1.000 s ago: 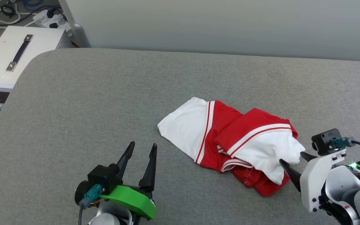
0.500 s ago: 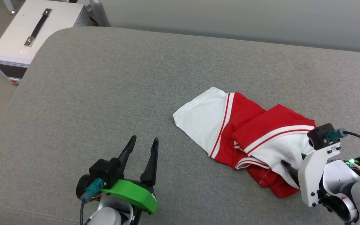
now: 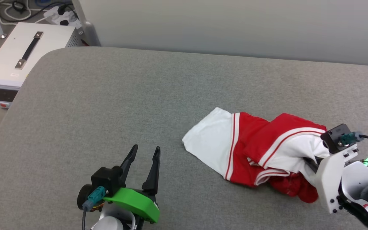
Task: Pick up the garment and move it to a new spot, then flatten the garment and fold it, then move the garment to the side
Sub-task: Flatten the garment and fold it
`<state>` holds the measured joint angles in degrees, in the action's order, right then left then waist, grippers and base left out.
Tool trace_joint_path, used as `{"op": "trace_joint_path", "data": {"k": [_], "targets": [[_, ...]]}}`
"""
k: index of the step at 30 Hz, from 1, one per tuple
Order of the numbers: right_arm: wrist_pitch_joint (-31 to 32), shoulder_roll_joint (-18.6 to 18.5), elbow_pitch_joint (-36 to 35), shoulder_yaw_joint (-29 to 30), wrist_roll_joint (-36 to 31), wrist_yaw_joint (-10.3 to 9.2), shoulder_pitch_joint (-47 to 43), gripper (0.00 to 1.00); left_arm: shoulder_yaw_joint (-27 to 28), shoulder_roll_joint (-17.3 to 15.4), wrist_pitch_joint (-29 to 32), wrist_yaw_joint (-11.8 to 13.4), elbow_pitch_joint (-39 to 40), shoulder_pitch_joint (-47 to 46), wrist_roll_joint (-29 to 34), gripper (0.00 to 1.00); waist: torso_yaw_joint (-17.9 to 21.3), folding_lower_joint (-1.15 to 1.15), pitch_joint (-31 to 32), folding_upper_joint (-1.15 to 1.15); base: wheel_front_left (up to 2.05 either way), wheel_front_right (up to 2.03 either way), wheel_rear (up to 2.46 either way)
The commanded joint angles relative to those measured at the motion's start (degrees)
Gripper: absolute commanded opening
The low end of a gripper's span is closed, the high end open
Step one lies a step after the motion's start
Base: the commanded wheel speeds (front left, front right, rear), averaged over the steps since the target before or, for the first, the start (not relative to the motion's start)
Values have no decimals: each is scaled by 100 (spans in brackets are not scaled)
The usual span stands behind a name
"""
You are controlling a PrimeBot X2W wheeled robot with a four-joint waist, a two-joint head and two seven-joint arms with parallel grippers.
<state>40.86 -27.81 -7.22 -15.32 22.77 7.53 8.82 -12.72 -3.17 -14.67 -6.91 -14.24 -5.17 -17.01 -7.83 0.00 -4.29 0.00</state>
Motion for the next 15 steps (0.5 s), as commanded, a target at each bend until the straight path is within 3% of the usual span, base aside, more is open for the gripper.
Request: {"op": "trace_joint_path", "data": {"k": [1, 2, 4, 11, 12, 13, 14, 15], "targets": [[4, -142, -95, 48, 72, -4, -107, 0, 15, 24, -33, -40, -10, 66, 40, 100, 185, 0, 170, 0, 0, 0, 0], [24, -467, -169, 162, 161, -4, -272, 0, 11, 25, -33, -43, -10, 94, 45, 100, 260, 0, 186, 0, 0, 0, 0], [-11, -673, -130, 191, 246, -4, -402, 0, -9, 26, -33, -44, -12, 96, 47, 100, 308, 0, 159, 0, 0, 0, 0], [-528, -863, 677, 112, 512, -4, -775, 0, -214, 28, -33, -50, -114, 5, 11, 100, 443, 0, 18, 0, 0, 0, 0], [-622, -848, 794, 83, 497, -4, -769, 36, -237, 28, -33, -51, -134, -9, 4, 100, 460, 0, 14, 0, 0, 0, 0], [-717, -831, 882, 72, 471, -4, -760, 78, -249, 28, -33, -51, -150, -18, -1, 100, 473, 0, 10, 0, 0, 0, 0], [-821, -788, 984, 71, 452, -4, -738, 100, -253, 28, -33, -51, -165, -31, -5, 100, 498, 0, 2, 0, 0, 0, 0], [-909, -749, 1039, 67, 448, -4, -708, 100, -256, 28, -33, -51, -175, -44, -5, 100, 514, 0, -1, 0, 0, 0, 0]]}}
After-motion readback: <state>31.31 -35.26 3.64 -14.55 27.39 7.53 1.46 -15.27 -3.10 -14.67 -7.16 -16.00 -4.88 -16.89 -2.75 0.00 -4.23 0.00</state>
